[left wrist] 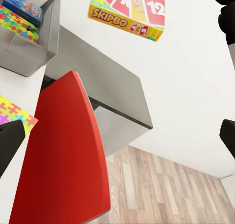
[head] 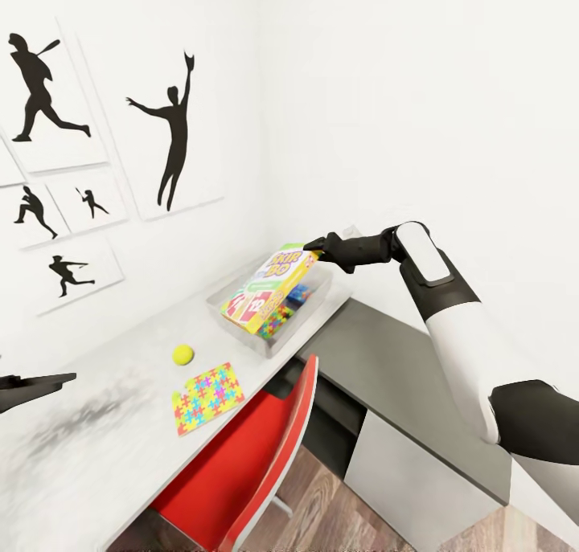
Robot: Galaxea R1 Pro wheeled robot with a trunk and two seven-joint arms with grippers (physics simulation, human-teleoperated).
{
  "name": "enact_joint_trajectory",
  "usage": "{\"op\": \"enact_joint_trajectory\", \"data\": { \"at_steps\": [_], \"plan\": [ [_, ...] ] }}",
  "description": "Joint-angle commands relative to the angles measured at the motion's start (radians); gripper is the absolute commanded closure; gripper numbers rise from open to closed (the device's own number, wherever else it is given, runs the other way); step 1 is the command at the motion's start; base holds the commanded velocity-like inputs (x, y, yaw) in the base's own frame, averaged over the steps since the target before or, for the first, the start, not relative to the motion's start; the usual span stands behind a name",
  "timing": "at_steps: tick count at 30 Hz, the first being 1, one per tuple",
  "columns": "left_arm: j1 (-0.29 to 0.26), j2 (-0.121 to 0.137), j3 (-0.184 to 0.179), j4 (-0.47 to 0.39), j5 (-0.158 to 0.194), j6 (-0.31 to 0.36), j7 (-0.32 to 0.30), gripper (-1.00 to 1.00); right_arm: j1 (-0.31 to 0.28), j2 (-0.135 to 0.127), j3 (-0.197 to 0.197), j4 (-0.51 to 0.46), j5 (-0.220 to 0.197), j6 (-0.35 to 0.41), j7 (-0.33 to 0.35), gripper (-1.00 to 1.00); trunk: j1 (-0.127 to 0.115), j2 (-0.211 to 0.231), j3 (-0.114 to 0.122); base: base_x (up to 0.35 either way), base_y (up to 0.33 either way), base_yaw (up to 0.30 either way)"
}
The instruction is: Put all the toys in the child's room - the three board games (two on the bed and one on the table), the two jigsaw puzzles on the table, and the tennis ball on the table - inside the toy box on the table in the child's room.
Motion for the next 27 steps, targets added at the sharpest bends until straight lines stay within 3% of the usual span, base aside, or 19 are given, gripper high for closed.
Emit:
{"op": "enact_joint_trajectory", "data": {
  "at_steps": [1, 27],
  "plan": [
    [-0.001, 0.0, 0.0, 0.0, -0.001, 0.011, -0.004, -1.0, -0.001, -0.001, 0.003, -0.001, -0.011, 0.0, -0.01, 1.0, 0.0, -0.002, -0.004, 0.0, 0.0, 0.0],
    [-0.001, 0.0, 0.0, 0.0, -0.001, 0.009, -0.004, -1.0, -0.016, -0.016, -0.007, 0.003, -0.012, 0.0, -0.01, 1.0, 0.0, -0.002, -0.047, 0.0, 0.0, 0.0]
  ]
}}
